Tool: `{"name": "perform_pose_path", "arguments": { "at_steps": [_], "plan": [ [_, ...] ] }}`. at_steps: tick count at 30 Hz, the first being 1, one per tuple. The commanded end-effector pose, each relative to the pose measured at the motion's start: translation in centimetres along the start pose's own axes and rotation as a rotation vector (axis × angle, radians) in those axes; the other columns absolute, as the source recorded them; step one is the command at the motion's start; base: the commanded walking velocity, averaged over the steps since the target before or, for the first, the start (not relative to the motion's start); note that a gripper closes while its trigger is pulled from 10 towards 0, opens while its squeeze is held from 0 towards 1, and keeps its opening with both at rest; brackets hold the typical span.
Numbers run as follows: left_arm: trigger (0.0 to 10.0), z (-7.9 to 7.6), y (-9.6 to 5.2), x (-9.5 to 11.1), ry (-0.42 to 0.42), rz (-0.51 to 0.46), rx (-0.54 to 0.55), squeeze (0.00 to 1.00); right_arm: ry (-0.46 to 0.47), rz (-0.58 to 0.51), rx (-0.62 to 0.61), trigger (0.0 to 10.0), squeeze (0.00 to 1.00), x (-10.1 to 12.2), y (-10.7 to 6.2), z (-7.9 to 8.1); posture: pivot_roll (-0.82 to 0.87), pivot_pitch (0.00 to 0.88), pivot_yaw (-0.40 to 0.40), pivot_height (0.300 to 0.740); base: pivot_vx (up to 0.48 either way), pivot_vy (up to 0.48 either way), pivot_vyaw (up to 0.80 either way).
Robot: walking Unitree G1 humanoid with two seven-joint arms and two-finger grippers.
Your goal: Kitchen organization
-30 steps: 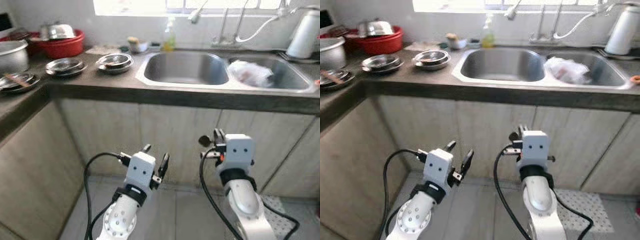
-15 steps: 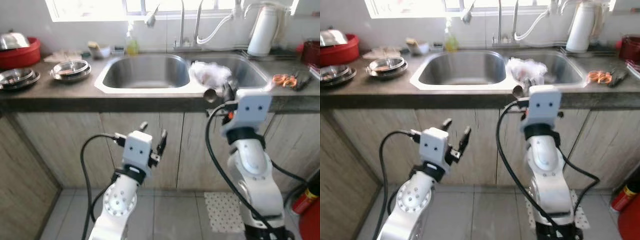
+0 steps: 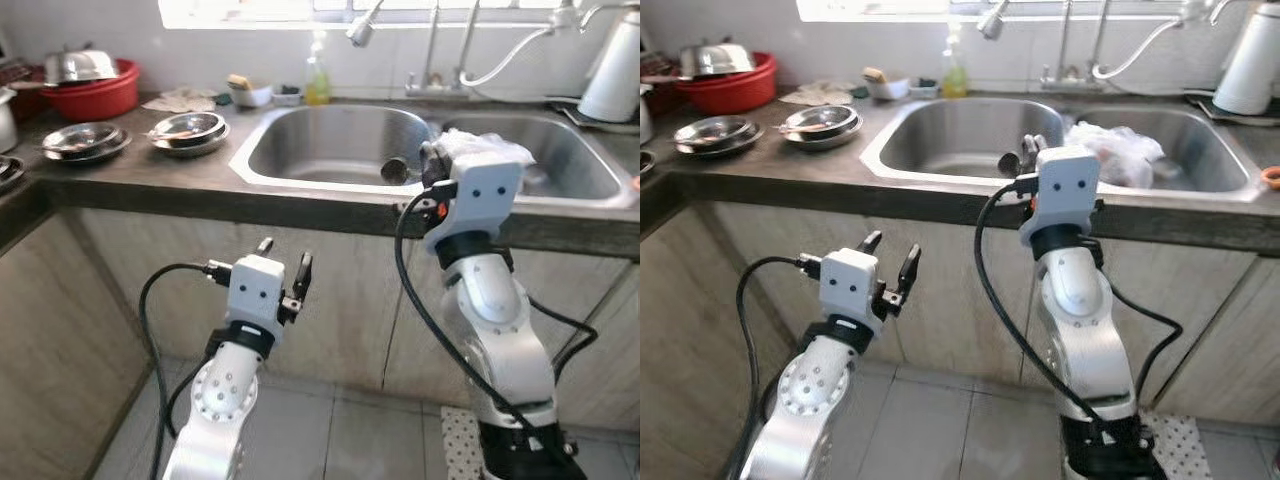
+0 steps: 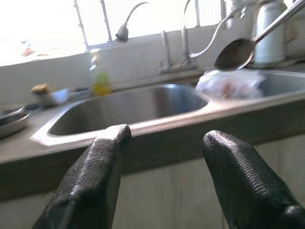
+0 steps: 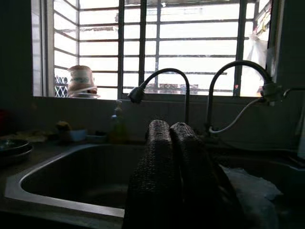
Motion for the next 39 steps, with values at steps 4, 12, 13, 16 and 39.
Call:
{"name": "perform_pose_path", "arguments": {
  "at_steps": [4, 12, 13, 16, 39],
  "plan": [
    [10.0, 0.9, -0.1, -0.4, 0.020, 0.014, 0.018, 0.00, 0.029, -0.001, 0.057, 10.0, 0.00, 0.1, 0.3, 1.4, 0.12, 0.020, -0.009, 0.740, 0.371, 0.000, 0.00],
    [10.0, 0.8, 0.0, -0.4, 0.021, 0.010, 0.013, 0.00, 0.024, -0.028, 0.100, 10.0, 0.00, 0.8, 0.6, 2.0, 0.11, 0.001, -0.013, 0.740, 0.369, 0.000, 0.00],
    [10.0, 0.8, 0.0, -0.4, 0.022, 0.009, 0.013, 0.00, 0.028, -0.031, 0.101, 10.0, 0.00, 0.8, 0.6, 2.0, 0.11, 0.001, -0.013, 0.740, 0.368, 0.000, 0.00],
    [10.0, 0.8, 0.0, -0.4, 0.022, 0.009, 0.013, 0.00, 0.049, -0.026, 0.096, 10.0, 0.00, 0.8, 1.0, 1.8, 0.11, 0.001, -0.013, 0.740, 0.369, 0.000, 0.00],
    [10.0, 0.7, 0.1, -0.5, 0.020, 0.014, 0.022, 0.00, 0.050, -0.013, 0.148, 10.0, 0.00, 0.7, 3.9, 2.0, 0.12, 0.014, -0.022, 0.740, 0.361, 0.000, 0.19]
  ]
}}
Point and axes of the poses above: a point about 5 cm out from each wrist's last joint towards the gripper, its own y axis pointing out of the wrist towards the gripper, its own x axis along the axis of the wrist's last joint, z = x × y, the point moved 4 cm from there along y, pointing out of the wrist towards the gripper, and after that the axes turned 15 degrees about y, right-handed, at the moved point
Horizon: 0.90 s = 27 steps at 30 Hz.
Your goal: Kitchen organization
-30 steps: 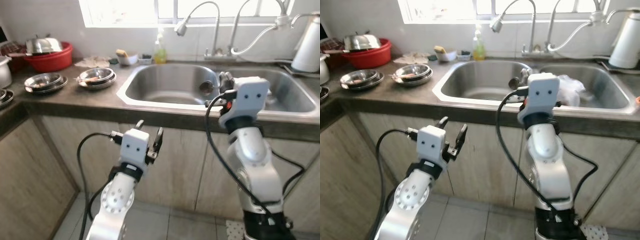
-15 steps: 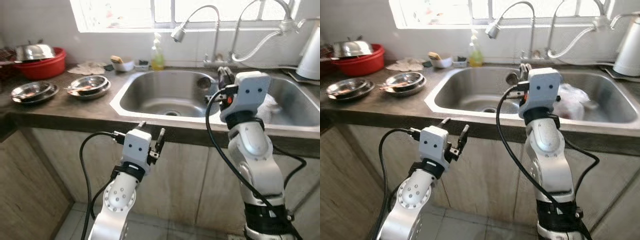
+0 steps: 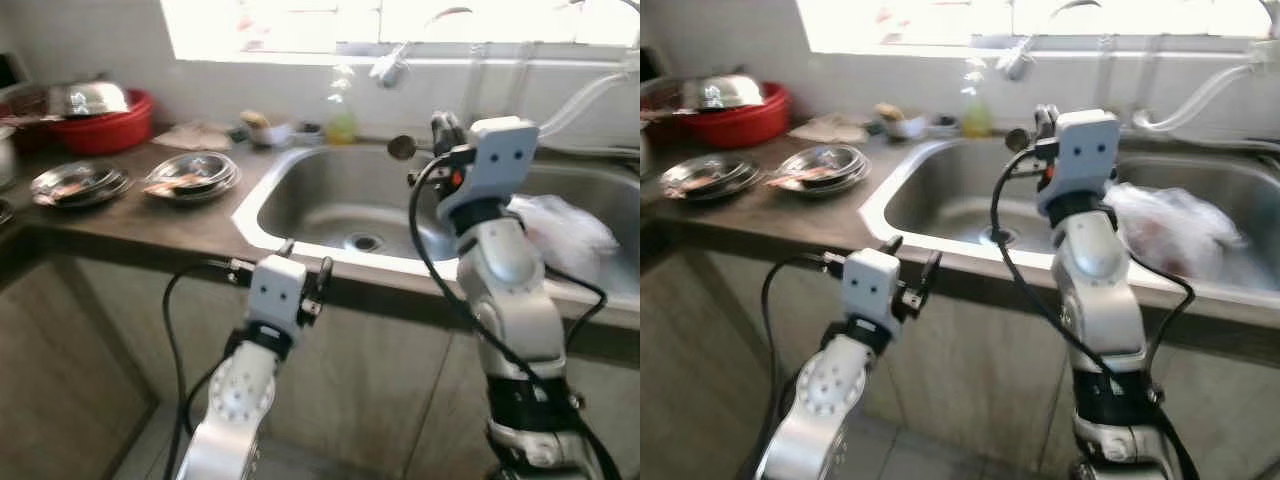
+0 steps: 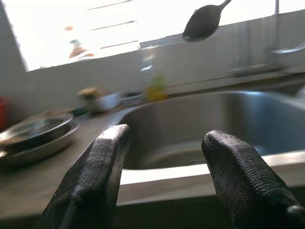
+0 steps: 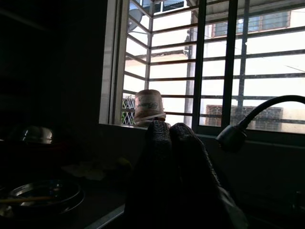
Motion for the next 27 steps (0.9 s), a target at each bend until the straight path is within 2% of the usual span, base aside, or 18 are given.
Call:
{"name": "perform_pose_path", "arguments": {
  "at_steps": [1, 6, 11, 16, 20, 27],
  "plan": [
    [10.0, -0.6, 0.1, 0.6, -0.010, -0.018, -0.015, 0.00, -0.021, 0.017, -0.047, 10.0, 0.00, -0.2, 0.0, -1.8, 0.11, 0.018, -0.025, 0.740, 0.352, 0.000, 0.00],
    [10.0, -0.7, 0.2, 0.5, -0.011, -0.015, -0.020, 0.00, -0.066, 0.115, -0.099, 10.0, 0.00, -2.2, 0.3, -3.2, 0.11, 0.019, -0.023, 0.740, 0.349, 0.000, 0.00],
    [10.0, -0.7, 0.1, 0.5, -0.011, -0.015, -0.021, 0.00, -0.071, 0.153, -0.112, 10.0, 0.00, -3.1, 0.3, -3.7, 0.12, 0.022, -0.024, 0.740, 0.349, 0.000, 0.00],
    [10.0, -0.9, 0.0, 0.3, -0.013, -0.006, -0.025, 0.00, -0.089, 0.285, -0.146, 10.0, 0.00, -6.0, -0.2, -4.7, 0.12, 0.030, -0.021, 0.740, 0.339, 0.000, 0.00],
    [10.0, -1.0, -0.1, 0.3, -0.017, -0.005, -0.026, 0.00, -0.075, 0.349, -0.160, 10.0, 0.00, -7.4, -0.6, -5.0, 0.12, 0.034, -0.021, 0.740, 0.292, 0.000, 0.00],
    [10.0, -1.5, -0.5, 0.2, -0.031, 0.005, -0.048, 0.00, -0.077, 0.435, -0.151, 10.0, 0.00, -9.3, -1.1, -4.9, 0.12, 0.041, -0.022, 0.740, 0.000, 0.000, 0.00]
  ]
}}
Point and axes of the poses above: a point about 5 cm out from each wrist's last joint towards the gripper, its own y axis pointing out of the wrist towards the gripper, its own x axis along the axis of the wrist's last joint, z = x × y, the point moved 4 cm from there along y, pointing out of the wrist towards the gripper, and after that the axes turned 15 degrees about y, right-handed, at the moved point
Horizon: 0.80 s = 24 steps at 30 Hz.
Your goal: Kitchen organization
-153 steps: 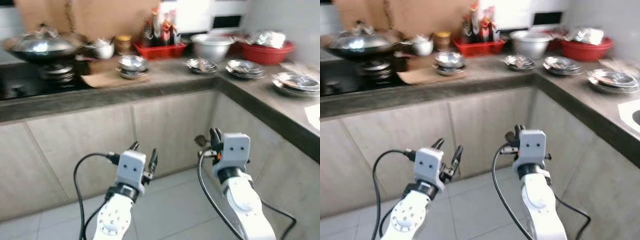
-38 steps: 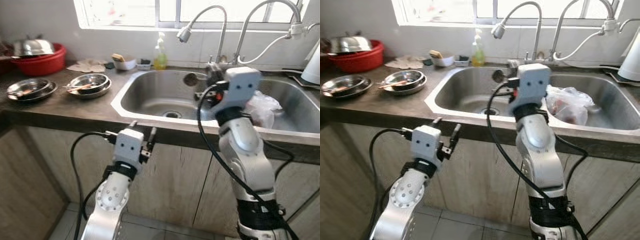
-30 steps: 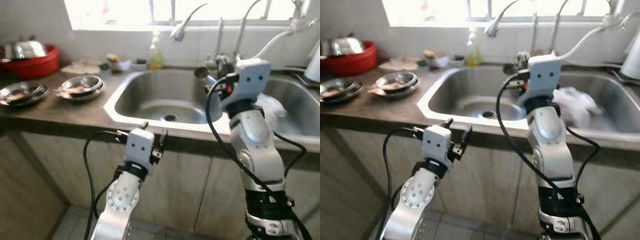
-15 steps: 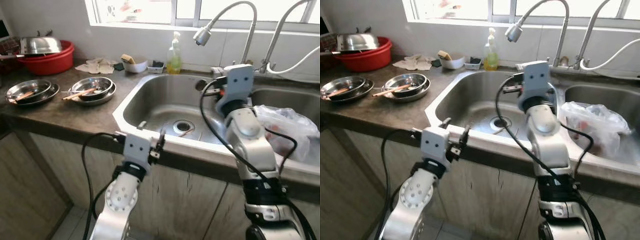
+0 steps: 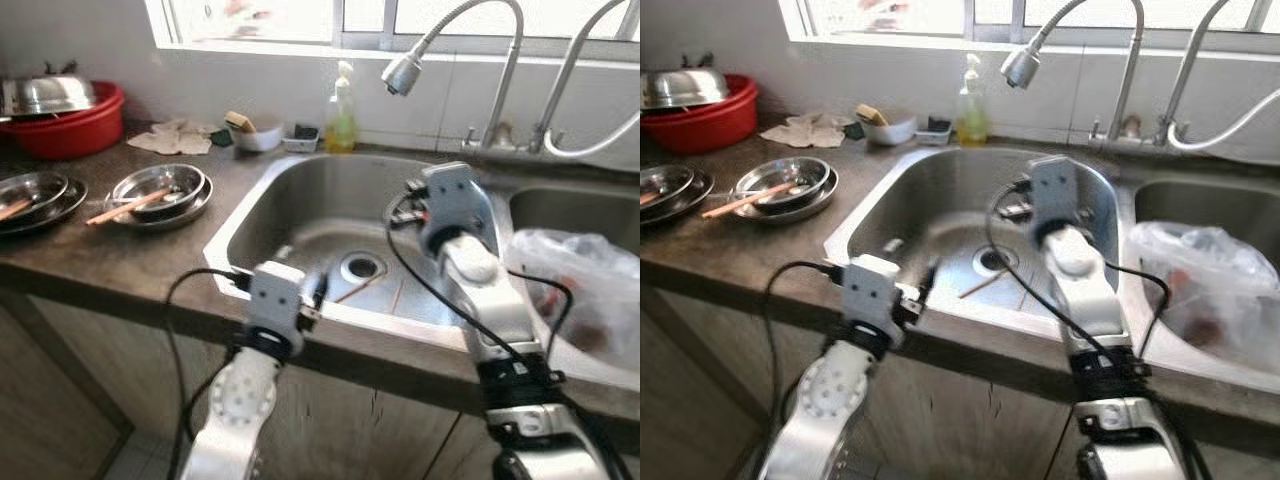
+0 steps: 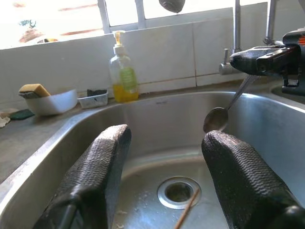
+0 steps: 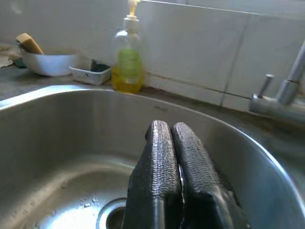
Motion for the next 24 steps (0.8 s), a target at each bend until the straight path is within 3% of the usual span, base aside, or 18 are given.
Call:
{"name": "perform_pose_path", "arguments": {
  "at_steps": [1, 9, 10, 11, 12, 13, 14, 24],
  "plan": [
    [10.0, 0.3, -0.4, -0.3, 0.002, 0.017, 0.004, 0.00, -0.008, 0.033, 0.035, 10.0, 0.00, -0.6, 0.2, 1.1, 0.12, 0.043, -0.022, 0.740, 0.000, 0.000, 0.00],
    [10.0, -0.5, -0.9, -0.5, -0.006, 0.027, -0.018, 0.00, -0.017, 0.164, -0.002, 10.0, 0.00, -4.2, -0.3, 0.0, 0.13, 0.047, -0.027, 0.740, 0.000, 0.000, 0.00],
    [10.0, -0.5, -0.9, -0.5, -0.006, 0.028, -0.019, 0.00, -0.020, 0.174, -0.016, 10.0, 0.05, -4.5, -0.4, -0.3, 0.13, 0.044, -0.028, 0.740, 0.000, 0.000, 0.00],
    [10.0, -0.5, -0.9, -0.5, -0.007, 0.028, -0.018, 0.00, -0.020, 0.175, -0.021, 10.0, 0.27, -4.5, -0.4, -0.4, 0.13, 0.044, -0.028, 0.740, 0.000, 0.000, 0.00],
    [10.0, -0.5, -1.0, -0.5, -0.007, 0.028, -0.019, 0.00, -0.021, 0.177, -0.021, 10.0, 0.73, -4.6, -0.4, -0.4, 0.13, 0.044, -0.023, 0.740, 0.000, 0.000, 0.00],
    [10.0, -0.5, -1.0, -0.5, -0.007, 0.029, -0.020, 0.00, -0.026, 0.178, -0.020, 10.0, 0.73, -4.6, -0.4, -0.5, 0.13, 0.044, -0.023, 0.740, 0.000, 0.000, 0.00],
    [10.0, -0.5, -1.0, -0.5, -0.007, 0.028, -0.020, 0.00, -0.029, 0.178, -0.023, 10.0, 1.00, -4.7, -0.4, -0.6, 0.13, 0.041, -0.026, 0.740, 0.000, 0.000, 0.00],
    [10.0, -0.6, -1.0, -0.6, -0.002, 0.028, -0.032, 0.00, -0.021, 0.151, -0.040, 10.0, 1.00, -4.5, -0.7, -0.6, 0.13, 0.031, -0.019, 0.740, 0.000, 0.000, 0.00]
  ]
}}
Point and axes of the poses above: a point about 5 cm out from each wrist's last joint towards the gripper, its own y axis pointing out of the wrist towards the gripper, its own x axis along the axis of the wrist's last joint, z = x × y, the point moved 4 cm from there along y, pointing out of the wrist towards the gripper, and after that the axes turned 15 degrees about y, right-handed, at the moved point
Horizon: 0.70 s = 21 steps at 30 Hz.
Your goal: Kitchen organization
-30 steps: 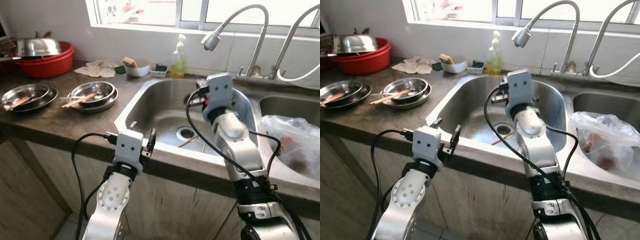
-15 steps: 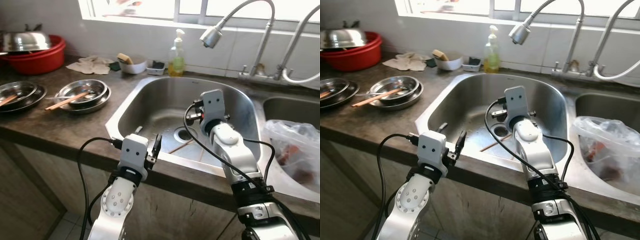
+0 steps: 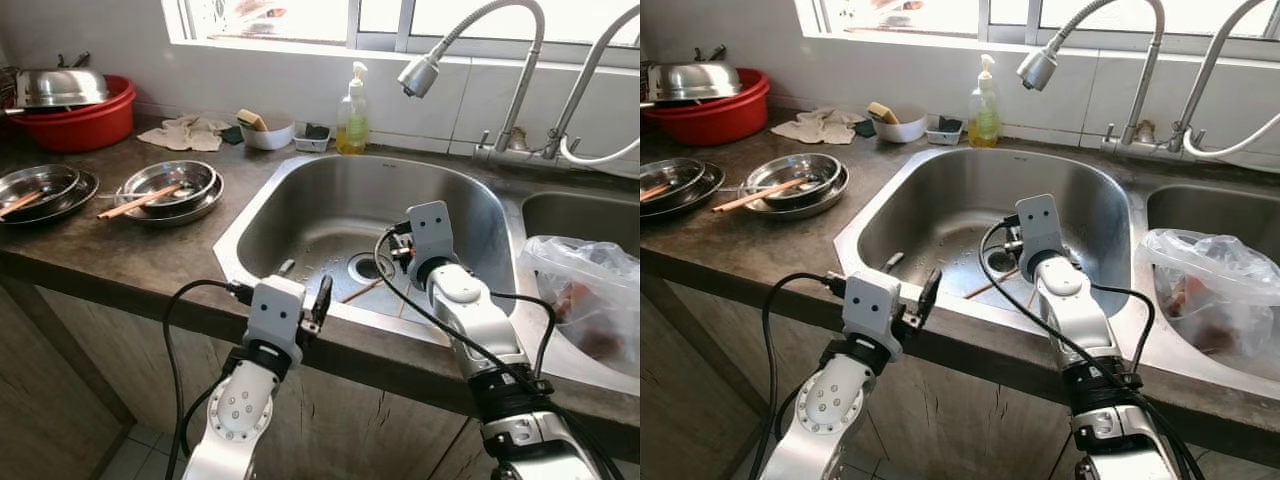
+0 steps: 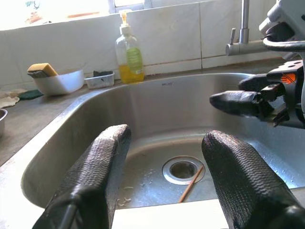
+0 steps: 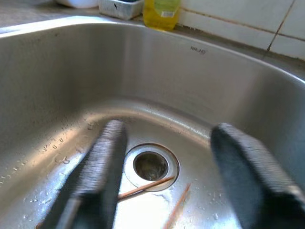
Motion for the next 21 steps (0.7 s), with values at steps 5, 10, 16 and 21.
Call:
{"name": "perform_pose_path", "arguments": {
  "at_steps": [5, 10, 16, 21],
  "plan": [
    [10.0, -0.1, -0.2, -0.2, 0.008, 0.010, -0.012, 0.00, 0.014, -0.112, -0.016, 10.0, 0.00, 1.8, -0.8, -0.3, 0.12, 0.019, -0.015, 0.740, 0.000, 0.000, 0.00],
    [10.0, 0.0, -0.4, -0.3, 0.010, 0.009, -0.015, 0.00, 0.055, -0.286, 0.016, 10.0, 0.00, 4.7, -3.0, 0.1, 0.12, 0.013, -0.009, 0.740, 0.000, 0.000, 0.00],
    [10.0, 0.1, -0.4, -0.4, 0.011, 0.009, -0.018, 0.00, 0.067, -0.362, 0.018, 10.0, 0.00, 5.5, -5.2, 0.1, 0.11, 0.011, -0.004, 0.740, 0.000, 0.000, 0.00],
    [10.0, 0.3, -0.7, -0.4, 0.013, 0.008, -0.018, 0.00, 0.094, -0.418, 0.001, 10.0, 0.00, 5.8, -8.1, -0.4, 0.10, 0.020, -0.001, 0.740, 0.000, 0.000, 0.00]
  ]
}}
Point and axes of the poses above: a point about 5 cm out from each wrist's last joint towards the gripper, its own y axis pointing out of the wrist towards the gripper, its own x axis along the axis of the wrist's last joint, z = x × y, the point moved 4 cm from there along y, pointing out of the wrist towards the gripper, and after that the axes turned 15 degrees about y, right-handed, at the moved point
